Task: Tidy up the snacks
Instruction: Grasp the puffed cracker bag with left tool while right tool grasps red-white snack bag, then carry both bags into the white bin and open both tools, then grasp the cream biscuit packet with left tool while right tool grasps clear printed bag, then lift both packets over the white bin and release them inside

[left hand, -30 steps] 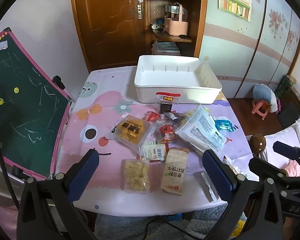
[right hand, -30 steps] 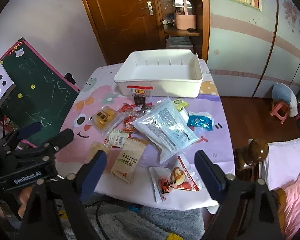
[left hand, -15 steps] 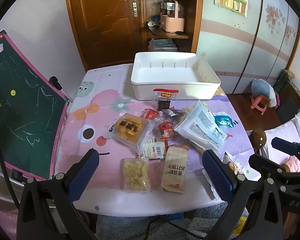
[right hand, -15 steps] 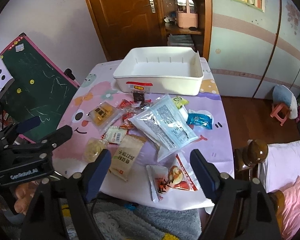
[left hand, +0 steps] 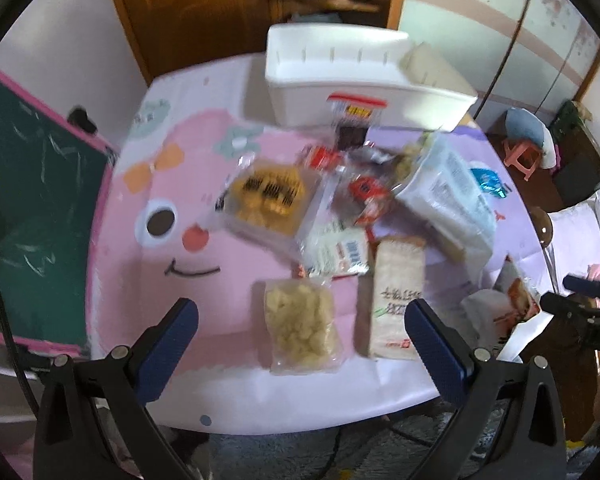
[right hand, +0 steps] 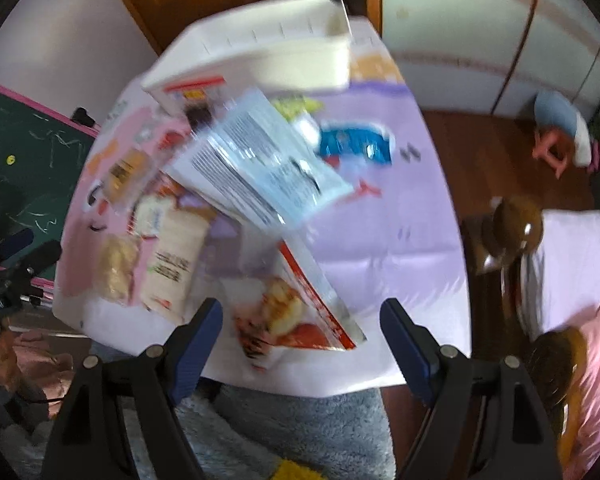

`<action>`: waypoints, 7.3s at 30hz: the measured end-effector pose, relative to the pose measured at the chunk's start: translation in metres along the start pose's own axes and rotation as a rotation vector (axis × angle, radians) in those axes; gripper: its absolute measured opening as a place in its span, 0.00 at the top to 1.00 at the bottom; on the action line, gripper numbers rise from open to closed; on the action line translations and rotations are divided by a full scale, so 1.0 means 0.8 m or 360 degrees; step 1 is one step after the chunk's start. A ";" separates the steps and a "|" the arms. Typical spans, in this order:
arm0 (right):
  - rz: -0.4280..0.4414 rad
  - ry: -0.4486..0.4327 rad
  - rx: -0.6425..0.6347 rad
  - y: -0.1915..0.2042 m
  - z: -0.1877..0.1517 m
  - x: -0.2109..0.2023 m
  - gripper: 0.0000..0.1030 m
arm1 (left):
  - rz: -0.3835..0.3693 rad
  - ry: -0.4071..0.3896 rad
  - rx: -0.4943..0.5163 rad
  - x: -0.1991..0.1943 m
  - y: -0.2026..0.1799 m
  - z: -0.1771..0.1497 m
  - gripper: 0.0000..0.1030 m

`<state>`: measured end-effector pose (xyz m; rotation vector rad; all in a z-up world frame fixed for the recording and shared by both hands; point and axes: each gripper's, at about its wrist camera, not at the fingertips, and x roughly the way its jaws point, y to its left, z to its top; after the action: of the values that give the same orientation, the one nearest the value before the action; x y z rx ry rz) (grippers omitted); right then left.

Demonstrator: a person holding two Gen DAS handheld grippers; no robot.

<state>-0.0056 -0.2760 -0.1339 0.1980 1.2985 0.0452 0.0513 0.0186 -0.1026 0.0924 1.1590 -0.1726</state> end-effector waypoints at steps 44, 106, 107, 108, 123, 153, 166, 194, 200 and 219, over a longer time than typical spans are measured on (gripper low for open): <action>0.0228 -0.0168 -0.0453 0.095 0.015 -0.028 0.50 | -0.0024 -0.0184 -0.0024 0.008 -0.005 0.012 0.62; -0.0113 -0.0625 -0.0098 0.067 0.368 0.006 0.28 | 0.0064 -0.0456 -0.0053 0.073 -0.055 0.328 0.10; -0.0117 -0.0634 -0.0107 0.069 0.367 0.004 0.28 | 0.0068 -0.0456 -0.0056 0.071 -0.054 0.326 0.10; -0.0122 -0.0640 -0.0121 0.071 0.365 0.002 0.28 | 0.0071 -0.0456 -0.0056 0.070 -0.054 0.324 0.10; -0.0071 -0.0556 -0.0183 0.080 0.333 -0.009 0.28 | 0.0098 -0.0468 -0.0062 0.042 -0.041 0.294 0.10; -0.0176 -0.0496 -0.0612 0.081 0.074 0.002 0.28 | -0.0106 -0.0351 0.0028 -0.003 -0.056 0.056 0.06; -0.0258 -0.0340 -0.0695 0.070 0.051 0.091 0.28 | -0.0159 0.0030 0.0041 0.112 -0.086 0.002 0.06; -0.0152 -0.0415 -0.0602 0.047 0.043 0.079 0.78 | -0.0132 0.0272 0.0020 0.173 -0.107 0.001 0.24; -0.0113 -0.0426 -0.0569 0.044 0.040 0.072 0.83 | -0.0023 0.0250 0.0105 0.168 -0.120 0.002 0.51; 0.0168 -0.0641 -0.0557 0.067 0.040 -0.026 0.95 | -0.0074 -0.0086 -0.0023 0.058 -0.071 0.027 0.52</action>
<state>0.0235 -0.2297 -0.0971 -0.0259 0.8606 0.3057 0.0785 -0.0452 -0.1356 0.0475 1.1091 -0.2068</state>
